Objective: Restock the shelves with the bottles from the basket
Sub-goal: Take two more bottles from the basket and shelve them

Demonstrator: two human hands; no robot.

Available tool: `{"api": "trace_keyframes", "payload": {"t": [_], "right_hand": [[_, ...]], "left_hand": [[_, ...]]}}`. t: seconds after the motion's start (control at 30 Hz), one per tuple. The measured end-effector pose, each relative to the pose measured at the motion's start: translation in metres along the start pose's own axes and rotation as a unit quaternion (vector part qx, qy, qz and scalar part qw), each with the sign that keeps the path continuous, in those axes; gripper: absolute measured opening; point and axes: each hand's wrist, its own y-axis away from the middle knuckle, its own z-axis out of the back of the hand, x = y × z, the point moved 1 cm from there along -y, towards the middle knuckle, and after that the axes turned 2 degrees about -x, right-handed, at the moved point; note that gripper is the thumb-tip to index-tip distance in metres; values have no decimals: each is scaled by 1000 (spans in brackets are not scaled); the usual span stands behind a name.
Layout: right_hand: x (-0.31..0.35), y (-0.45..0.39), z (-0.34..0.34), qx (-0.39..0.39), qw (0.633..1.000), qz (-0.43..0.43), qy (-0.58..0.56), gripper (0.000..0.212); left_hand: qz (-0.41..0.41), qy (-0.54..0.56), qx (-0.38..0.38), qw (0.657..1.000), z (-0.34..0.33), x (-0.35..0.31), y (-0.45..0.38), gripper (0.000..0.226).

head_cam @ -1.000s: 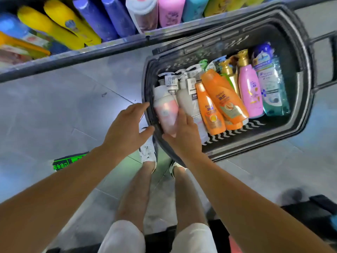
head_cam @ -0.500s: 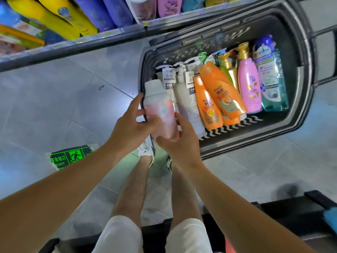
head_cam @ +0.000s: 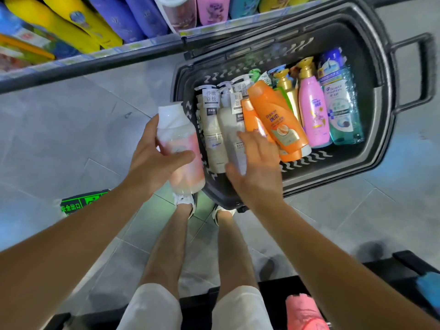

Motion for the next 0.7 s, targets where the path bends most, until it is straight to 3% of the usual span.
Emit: {"api": "trace_keyframes", "payload": {"t": [0.07, 0.23, 0.3, 0.43, 0.53, 0.7], "right_hand": [[-17, -22, 19, -50, 996, 17, 76, 61], [-53, -67, 30, 60, 971, -23, 230, 90], [-61, -76, 25, 91, 971, -59, 213, 96], [-67, -83, 22, 104, 968, -53, 221, 90], [-58, -82, 33, 94, 985, -85, 118, 92], [3, -62, 71, 51, 997, -49, -20, 84]], "left_hand": [[-11, -6, 5, 1000, -5, -7, -2, 88], [-22, -18, 12, 1000, -23, -24, -5, 101], [-28, -17, 20, 999, -27, -29, -4, 102], [-65, -6, 42, 997, -25, -41, -1, 95], [-81, 2, 33, 996, -15, -52, 8, 97], [-131, 14, -6, 991, 25, -88, 49, 94]]}}
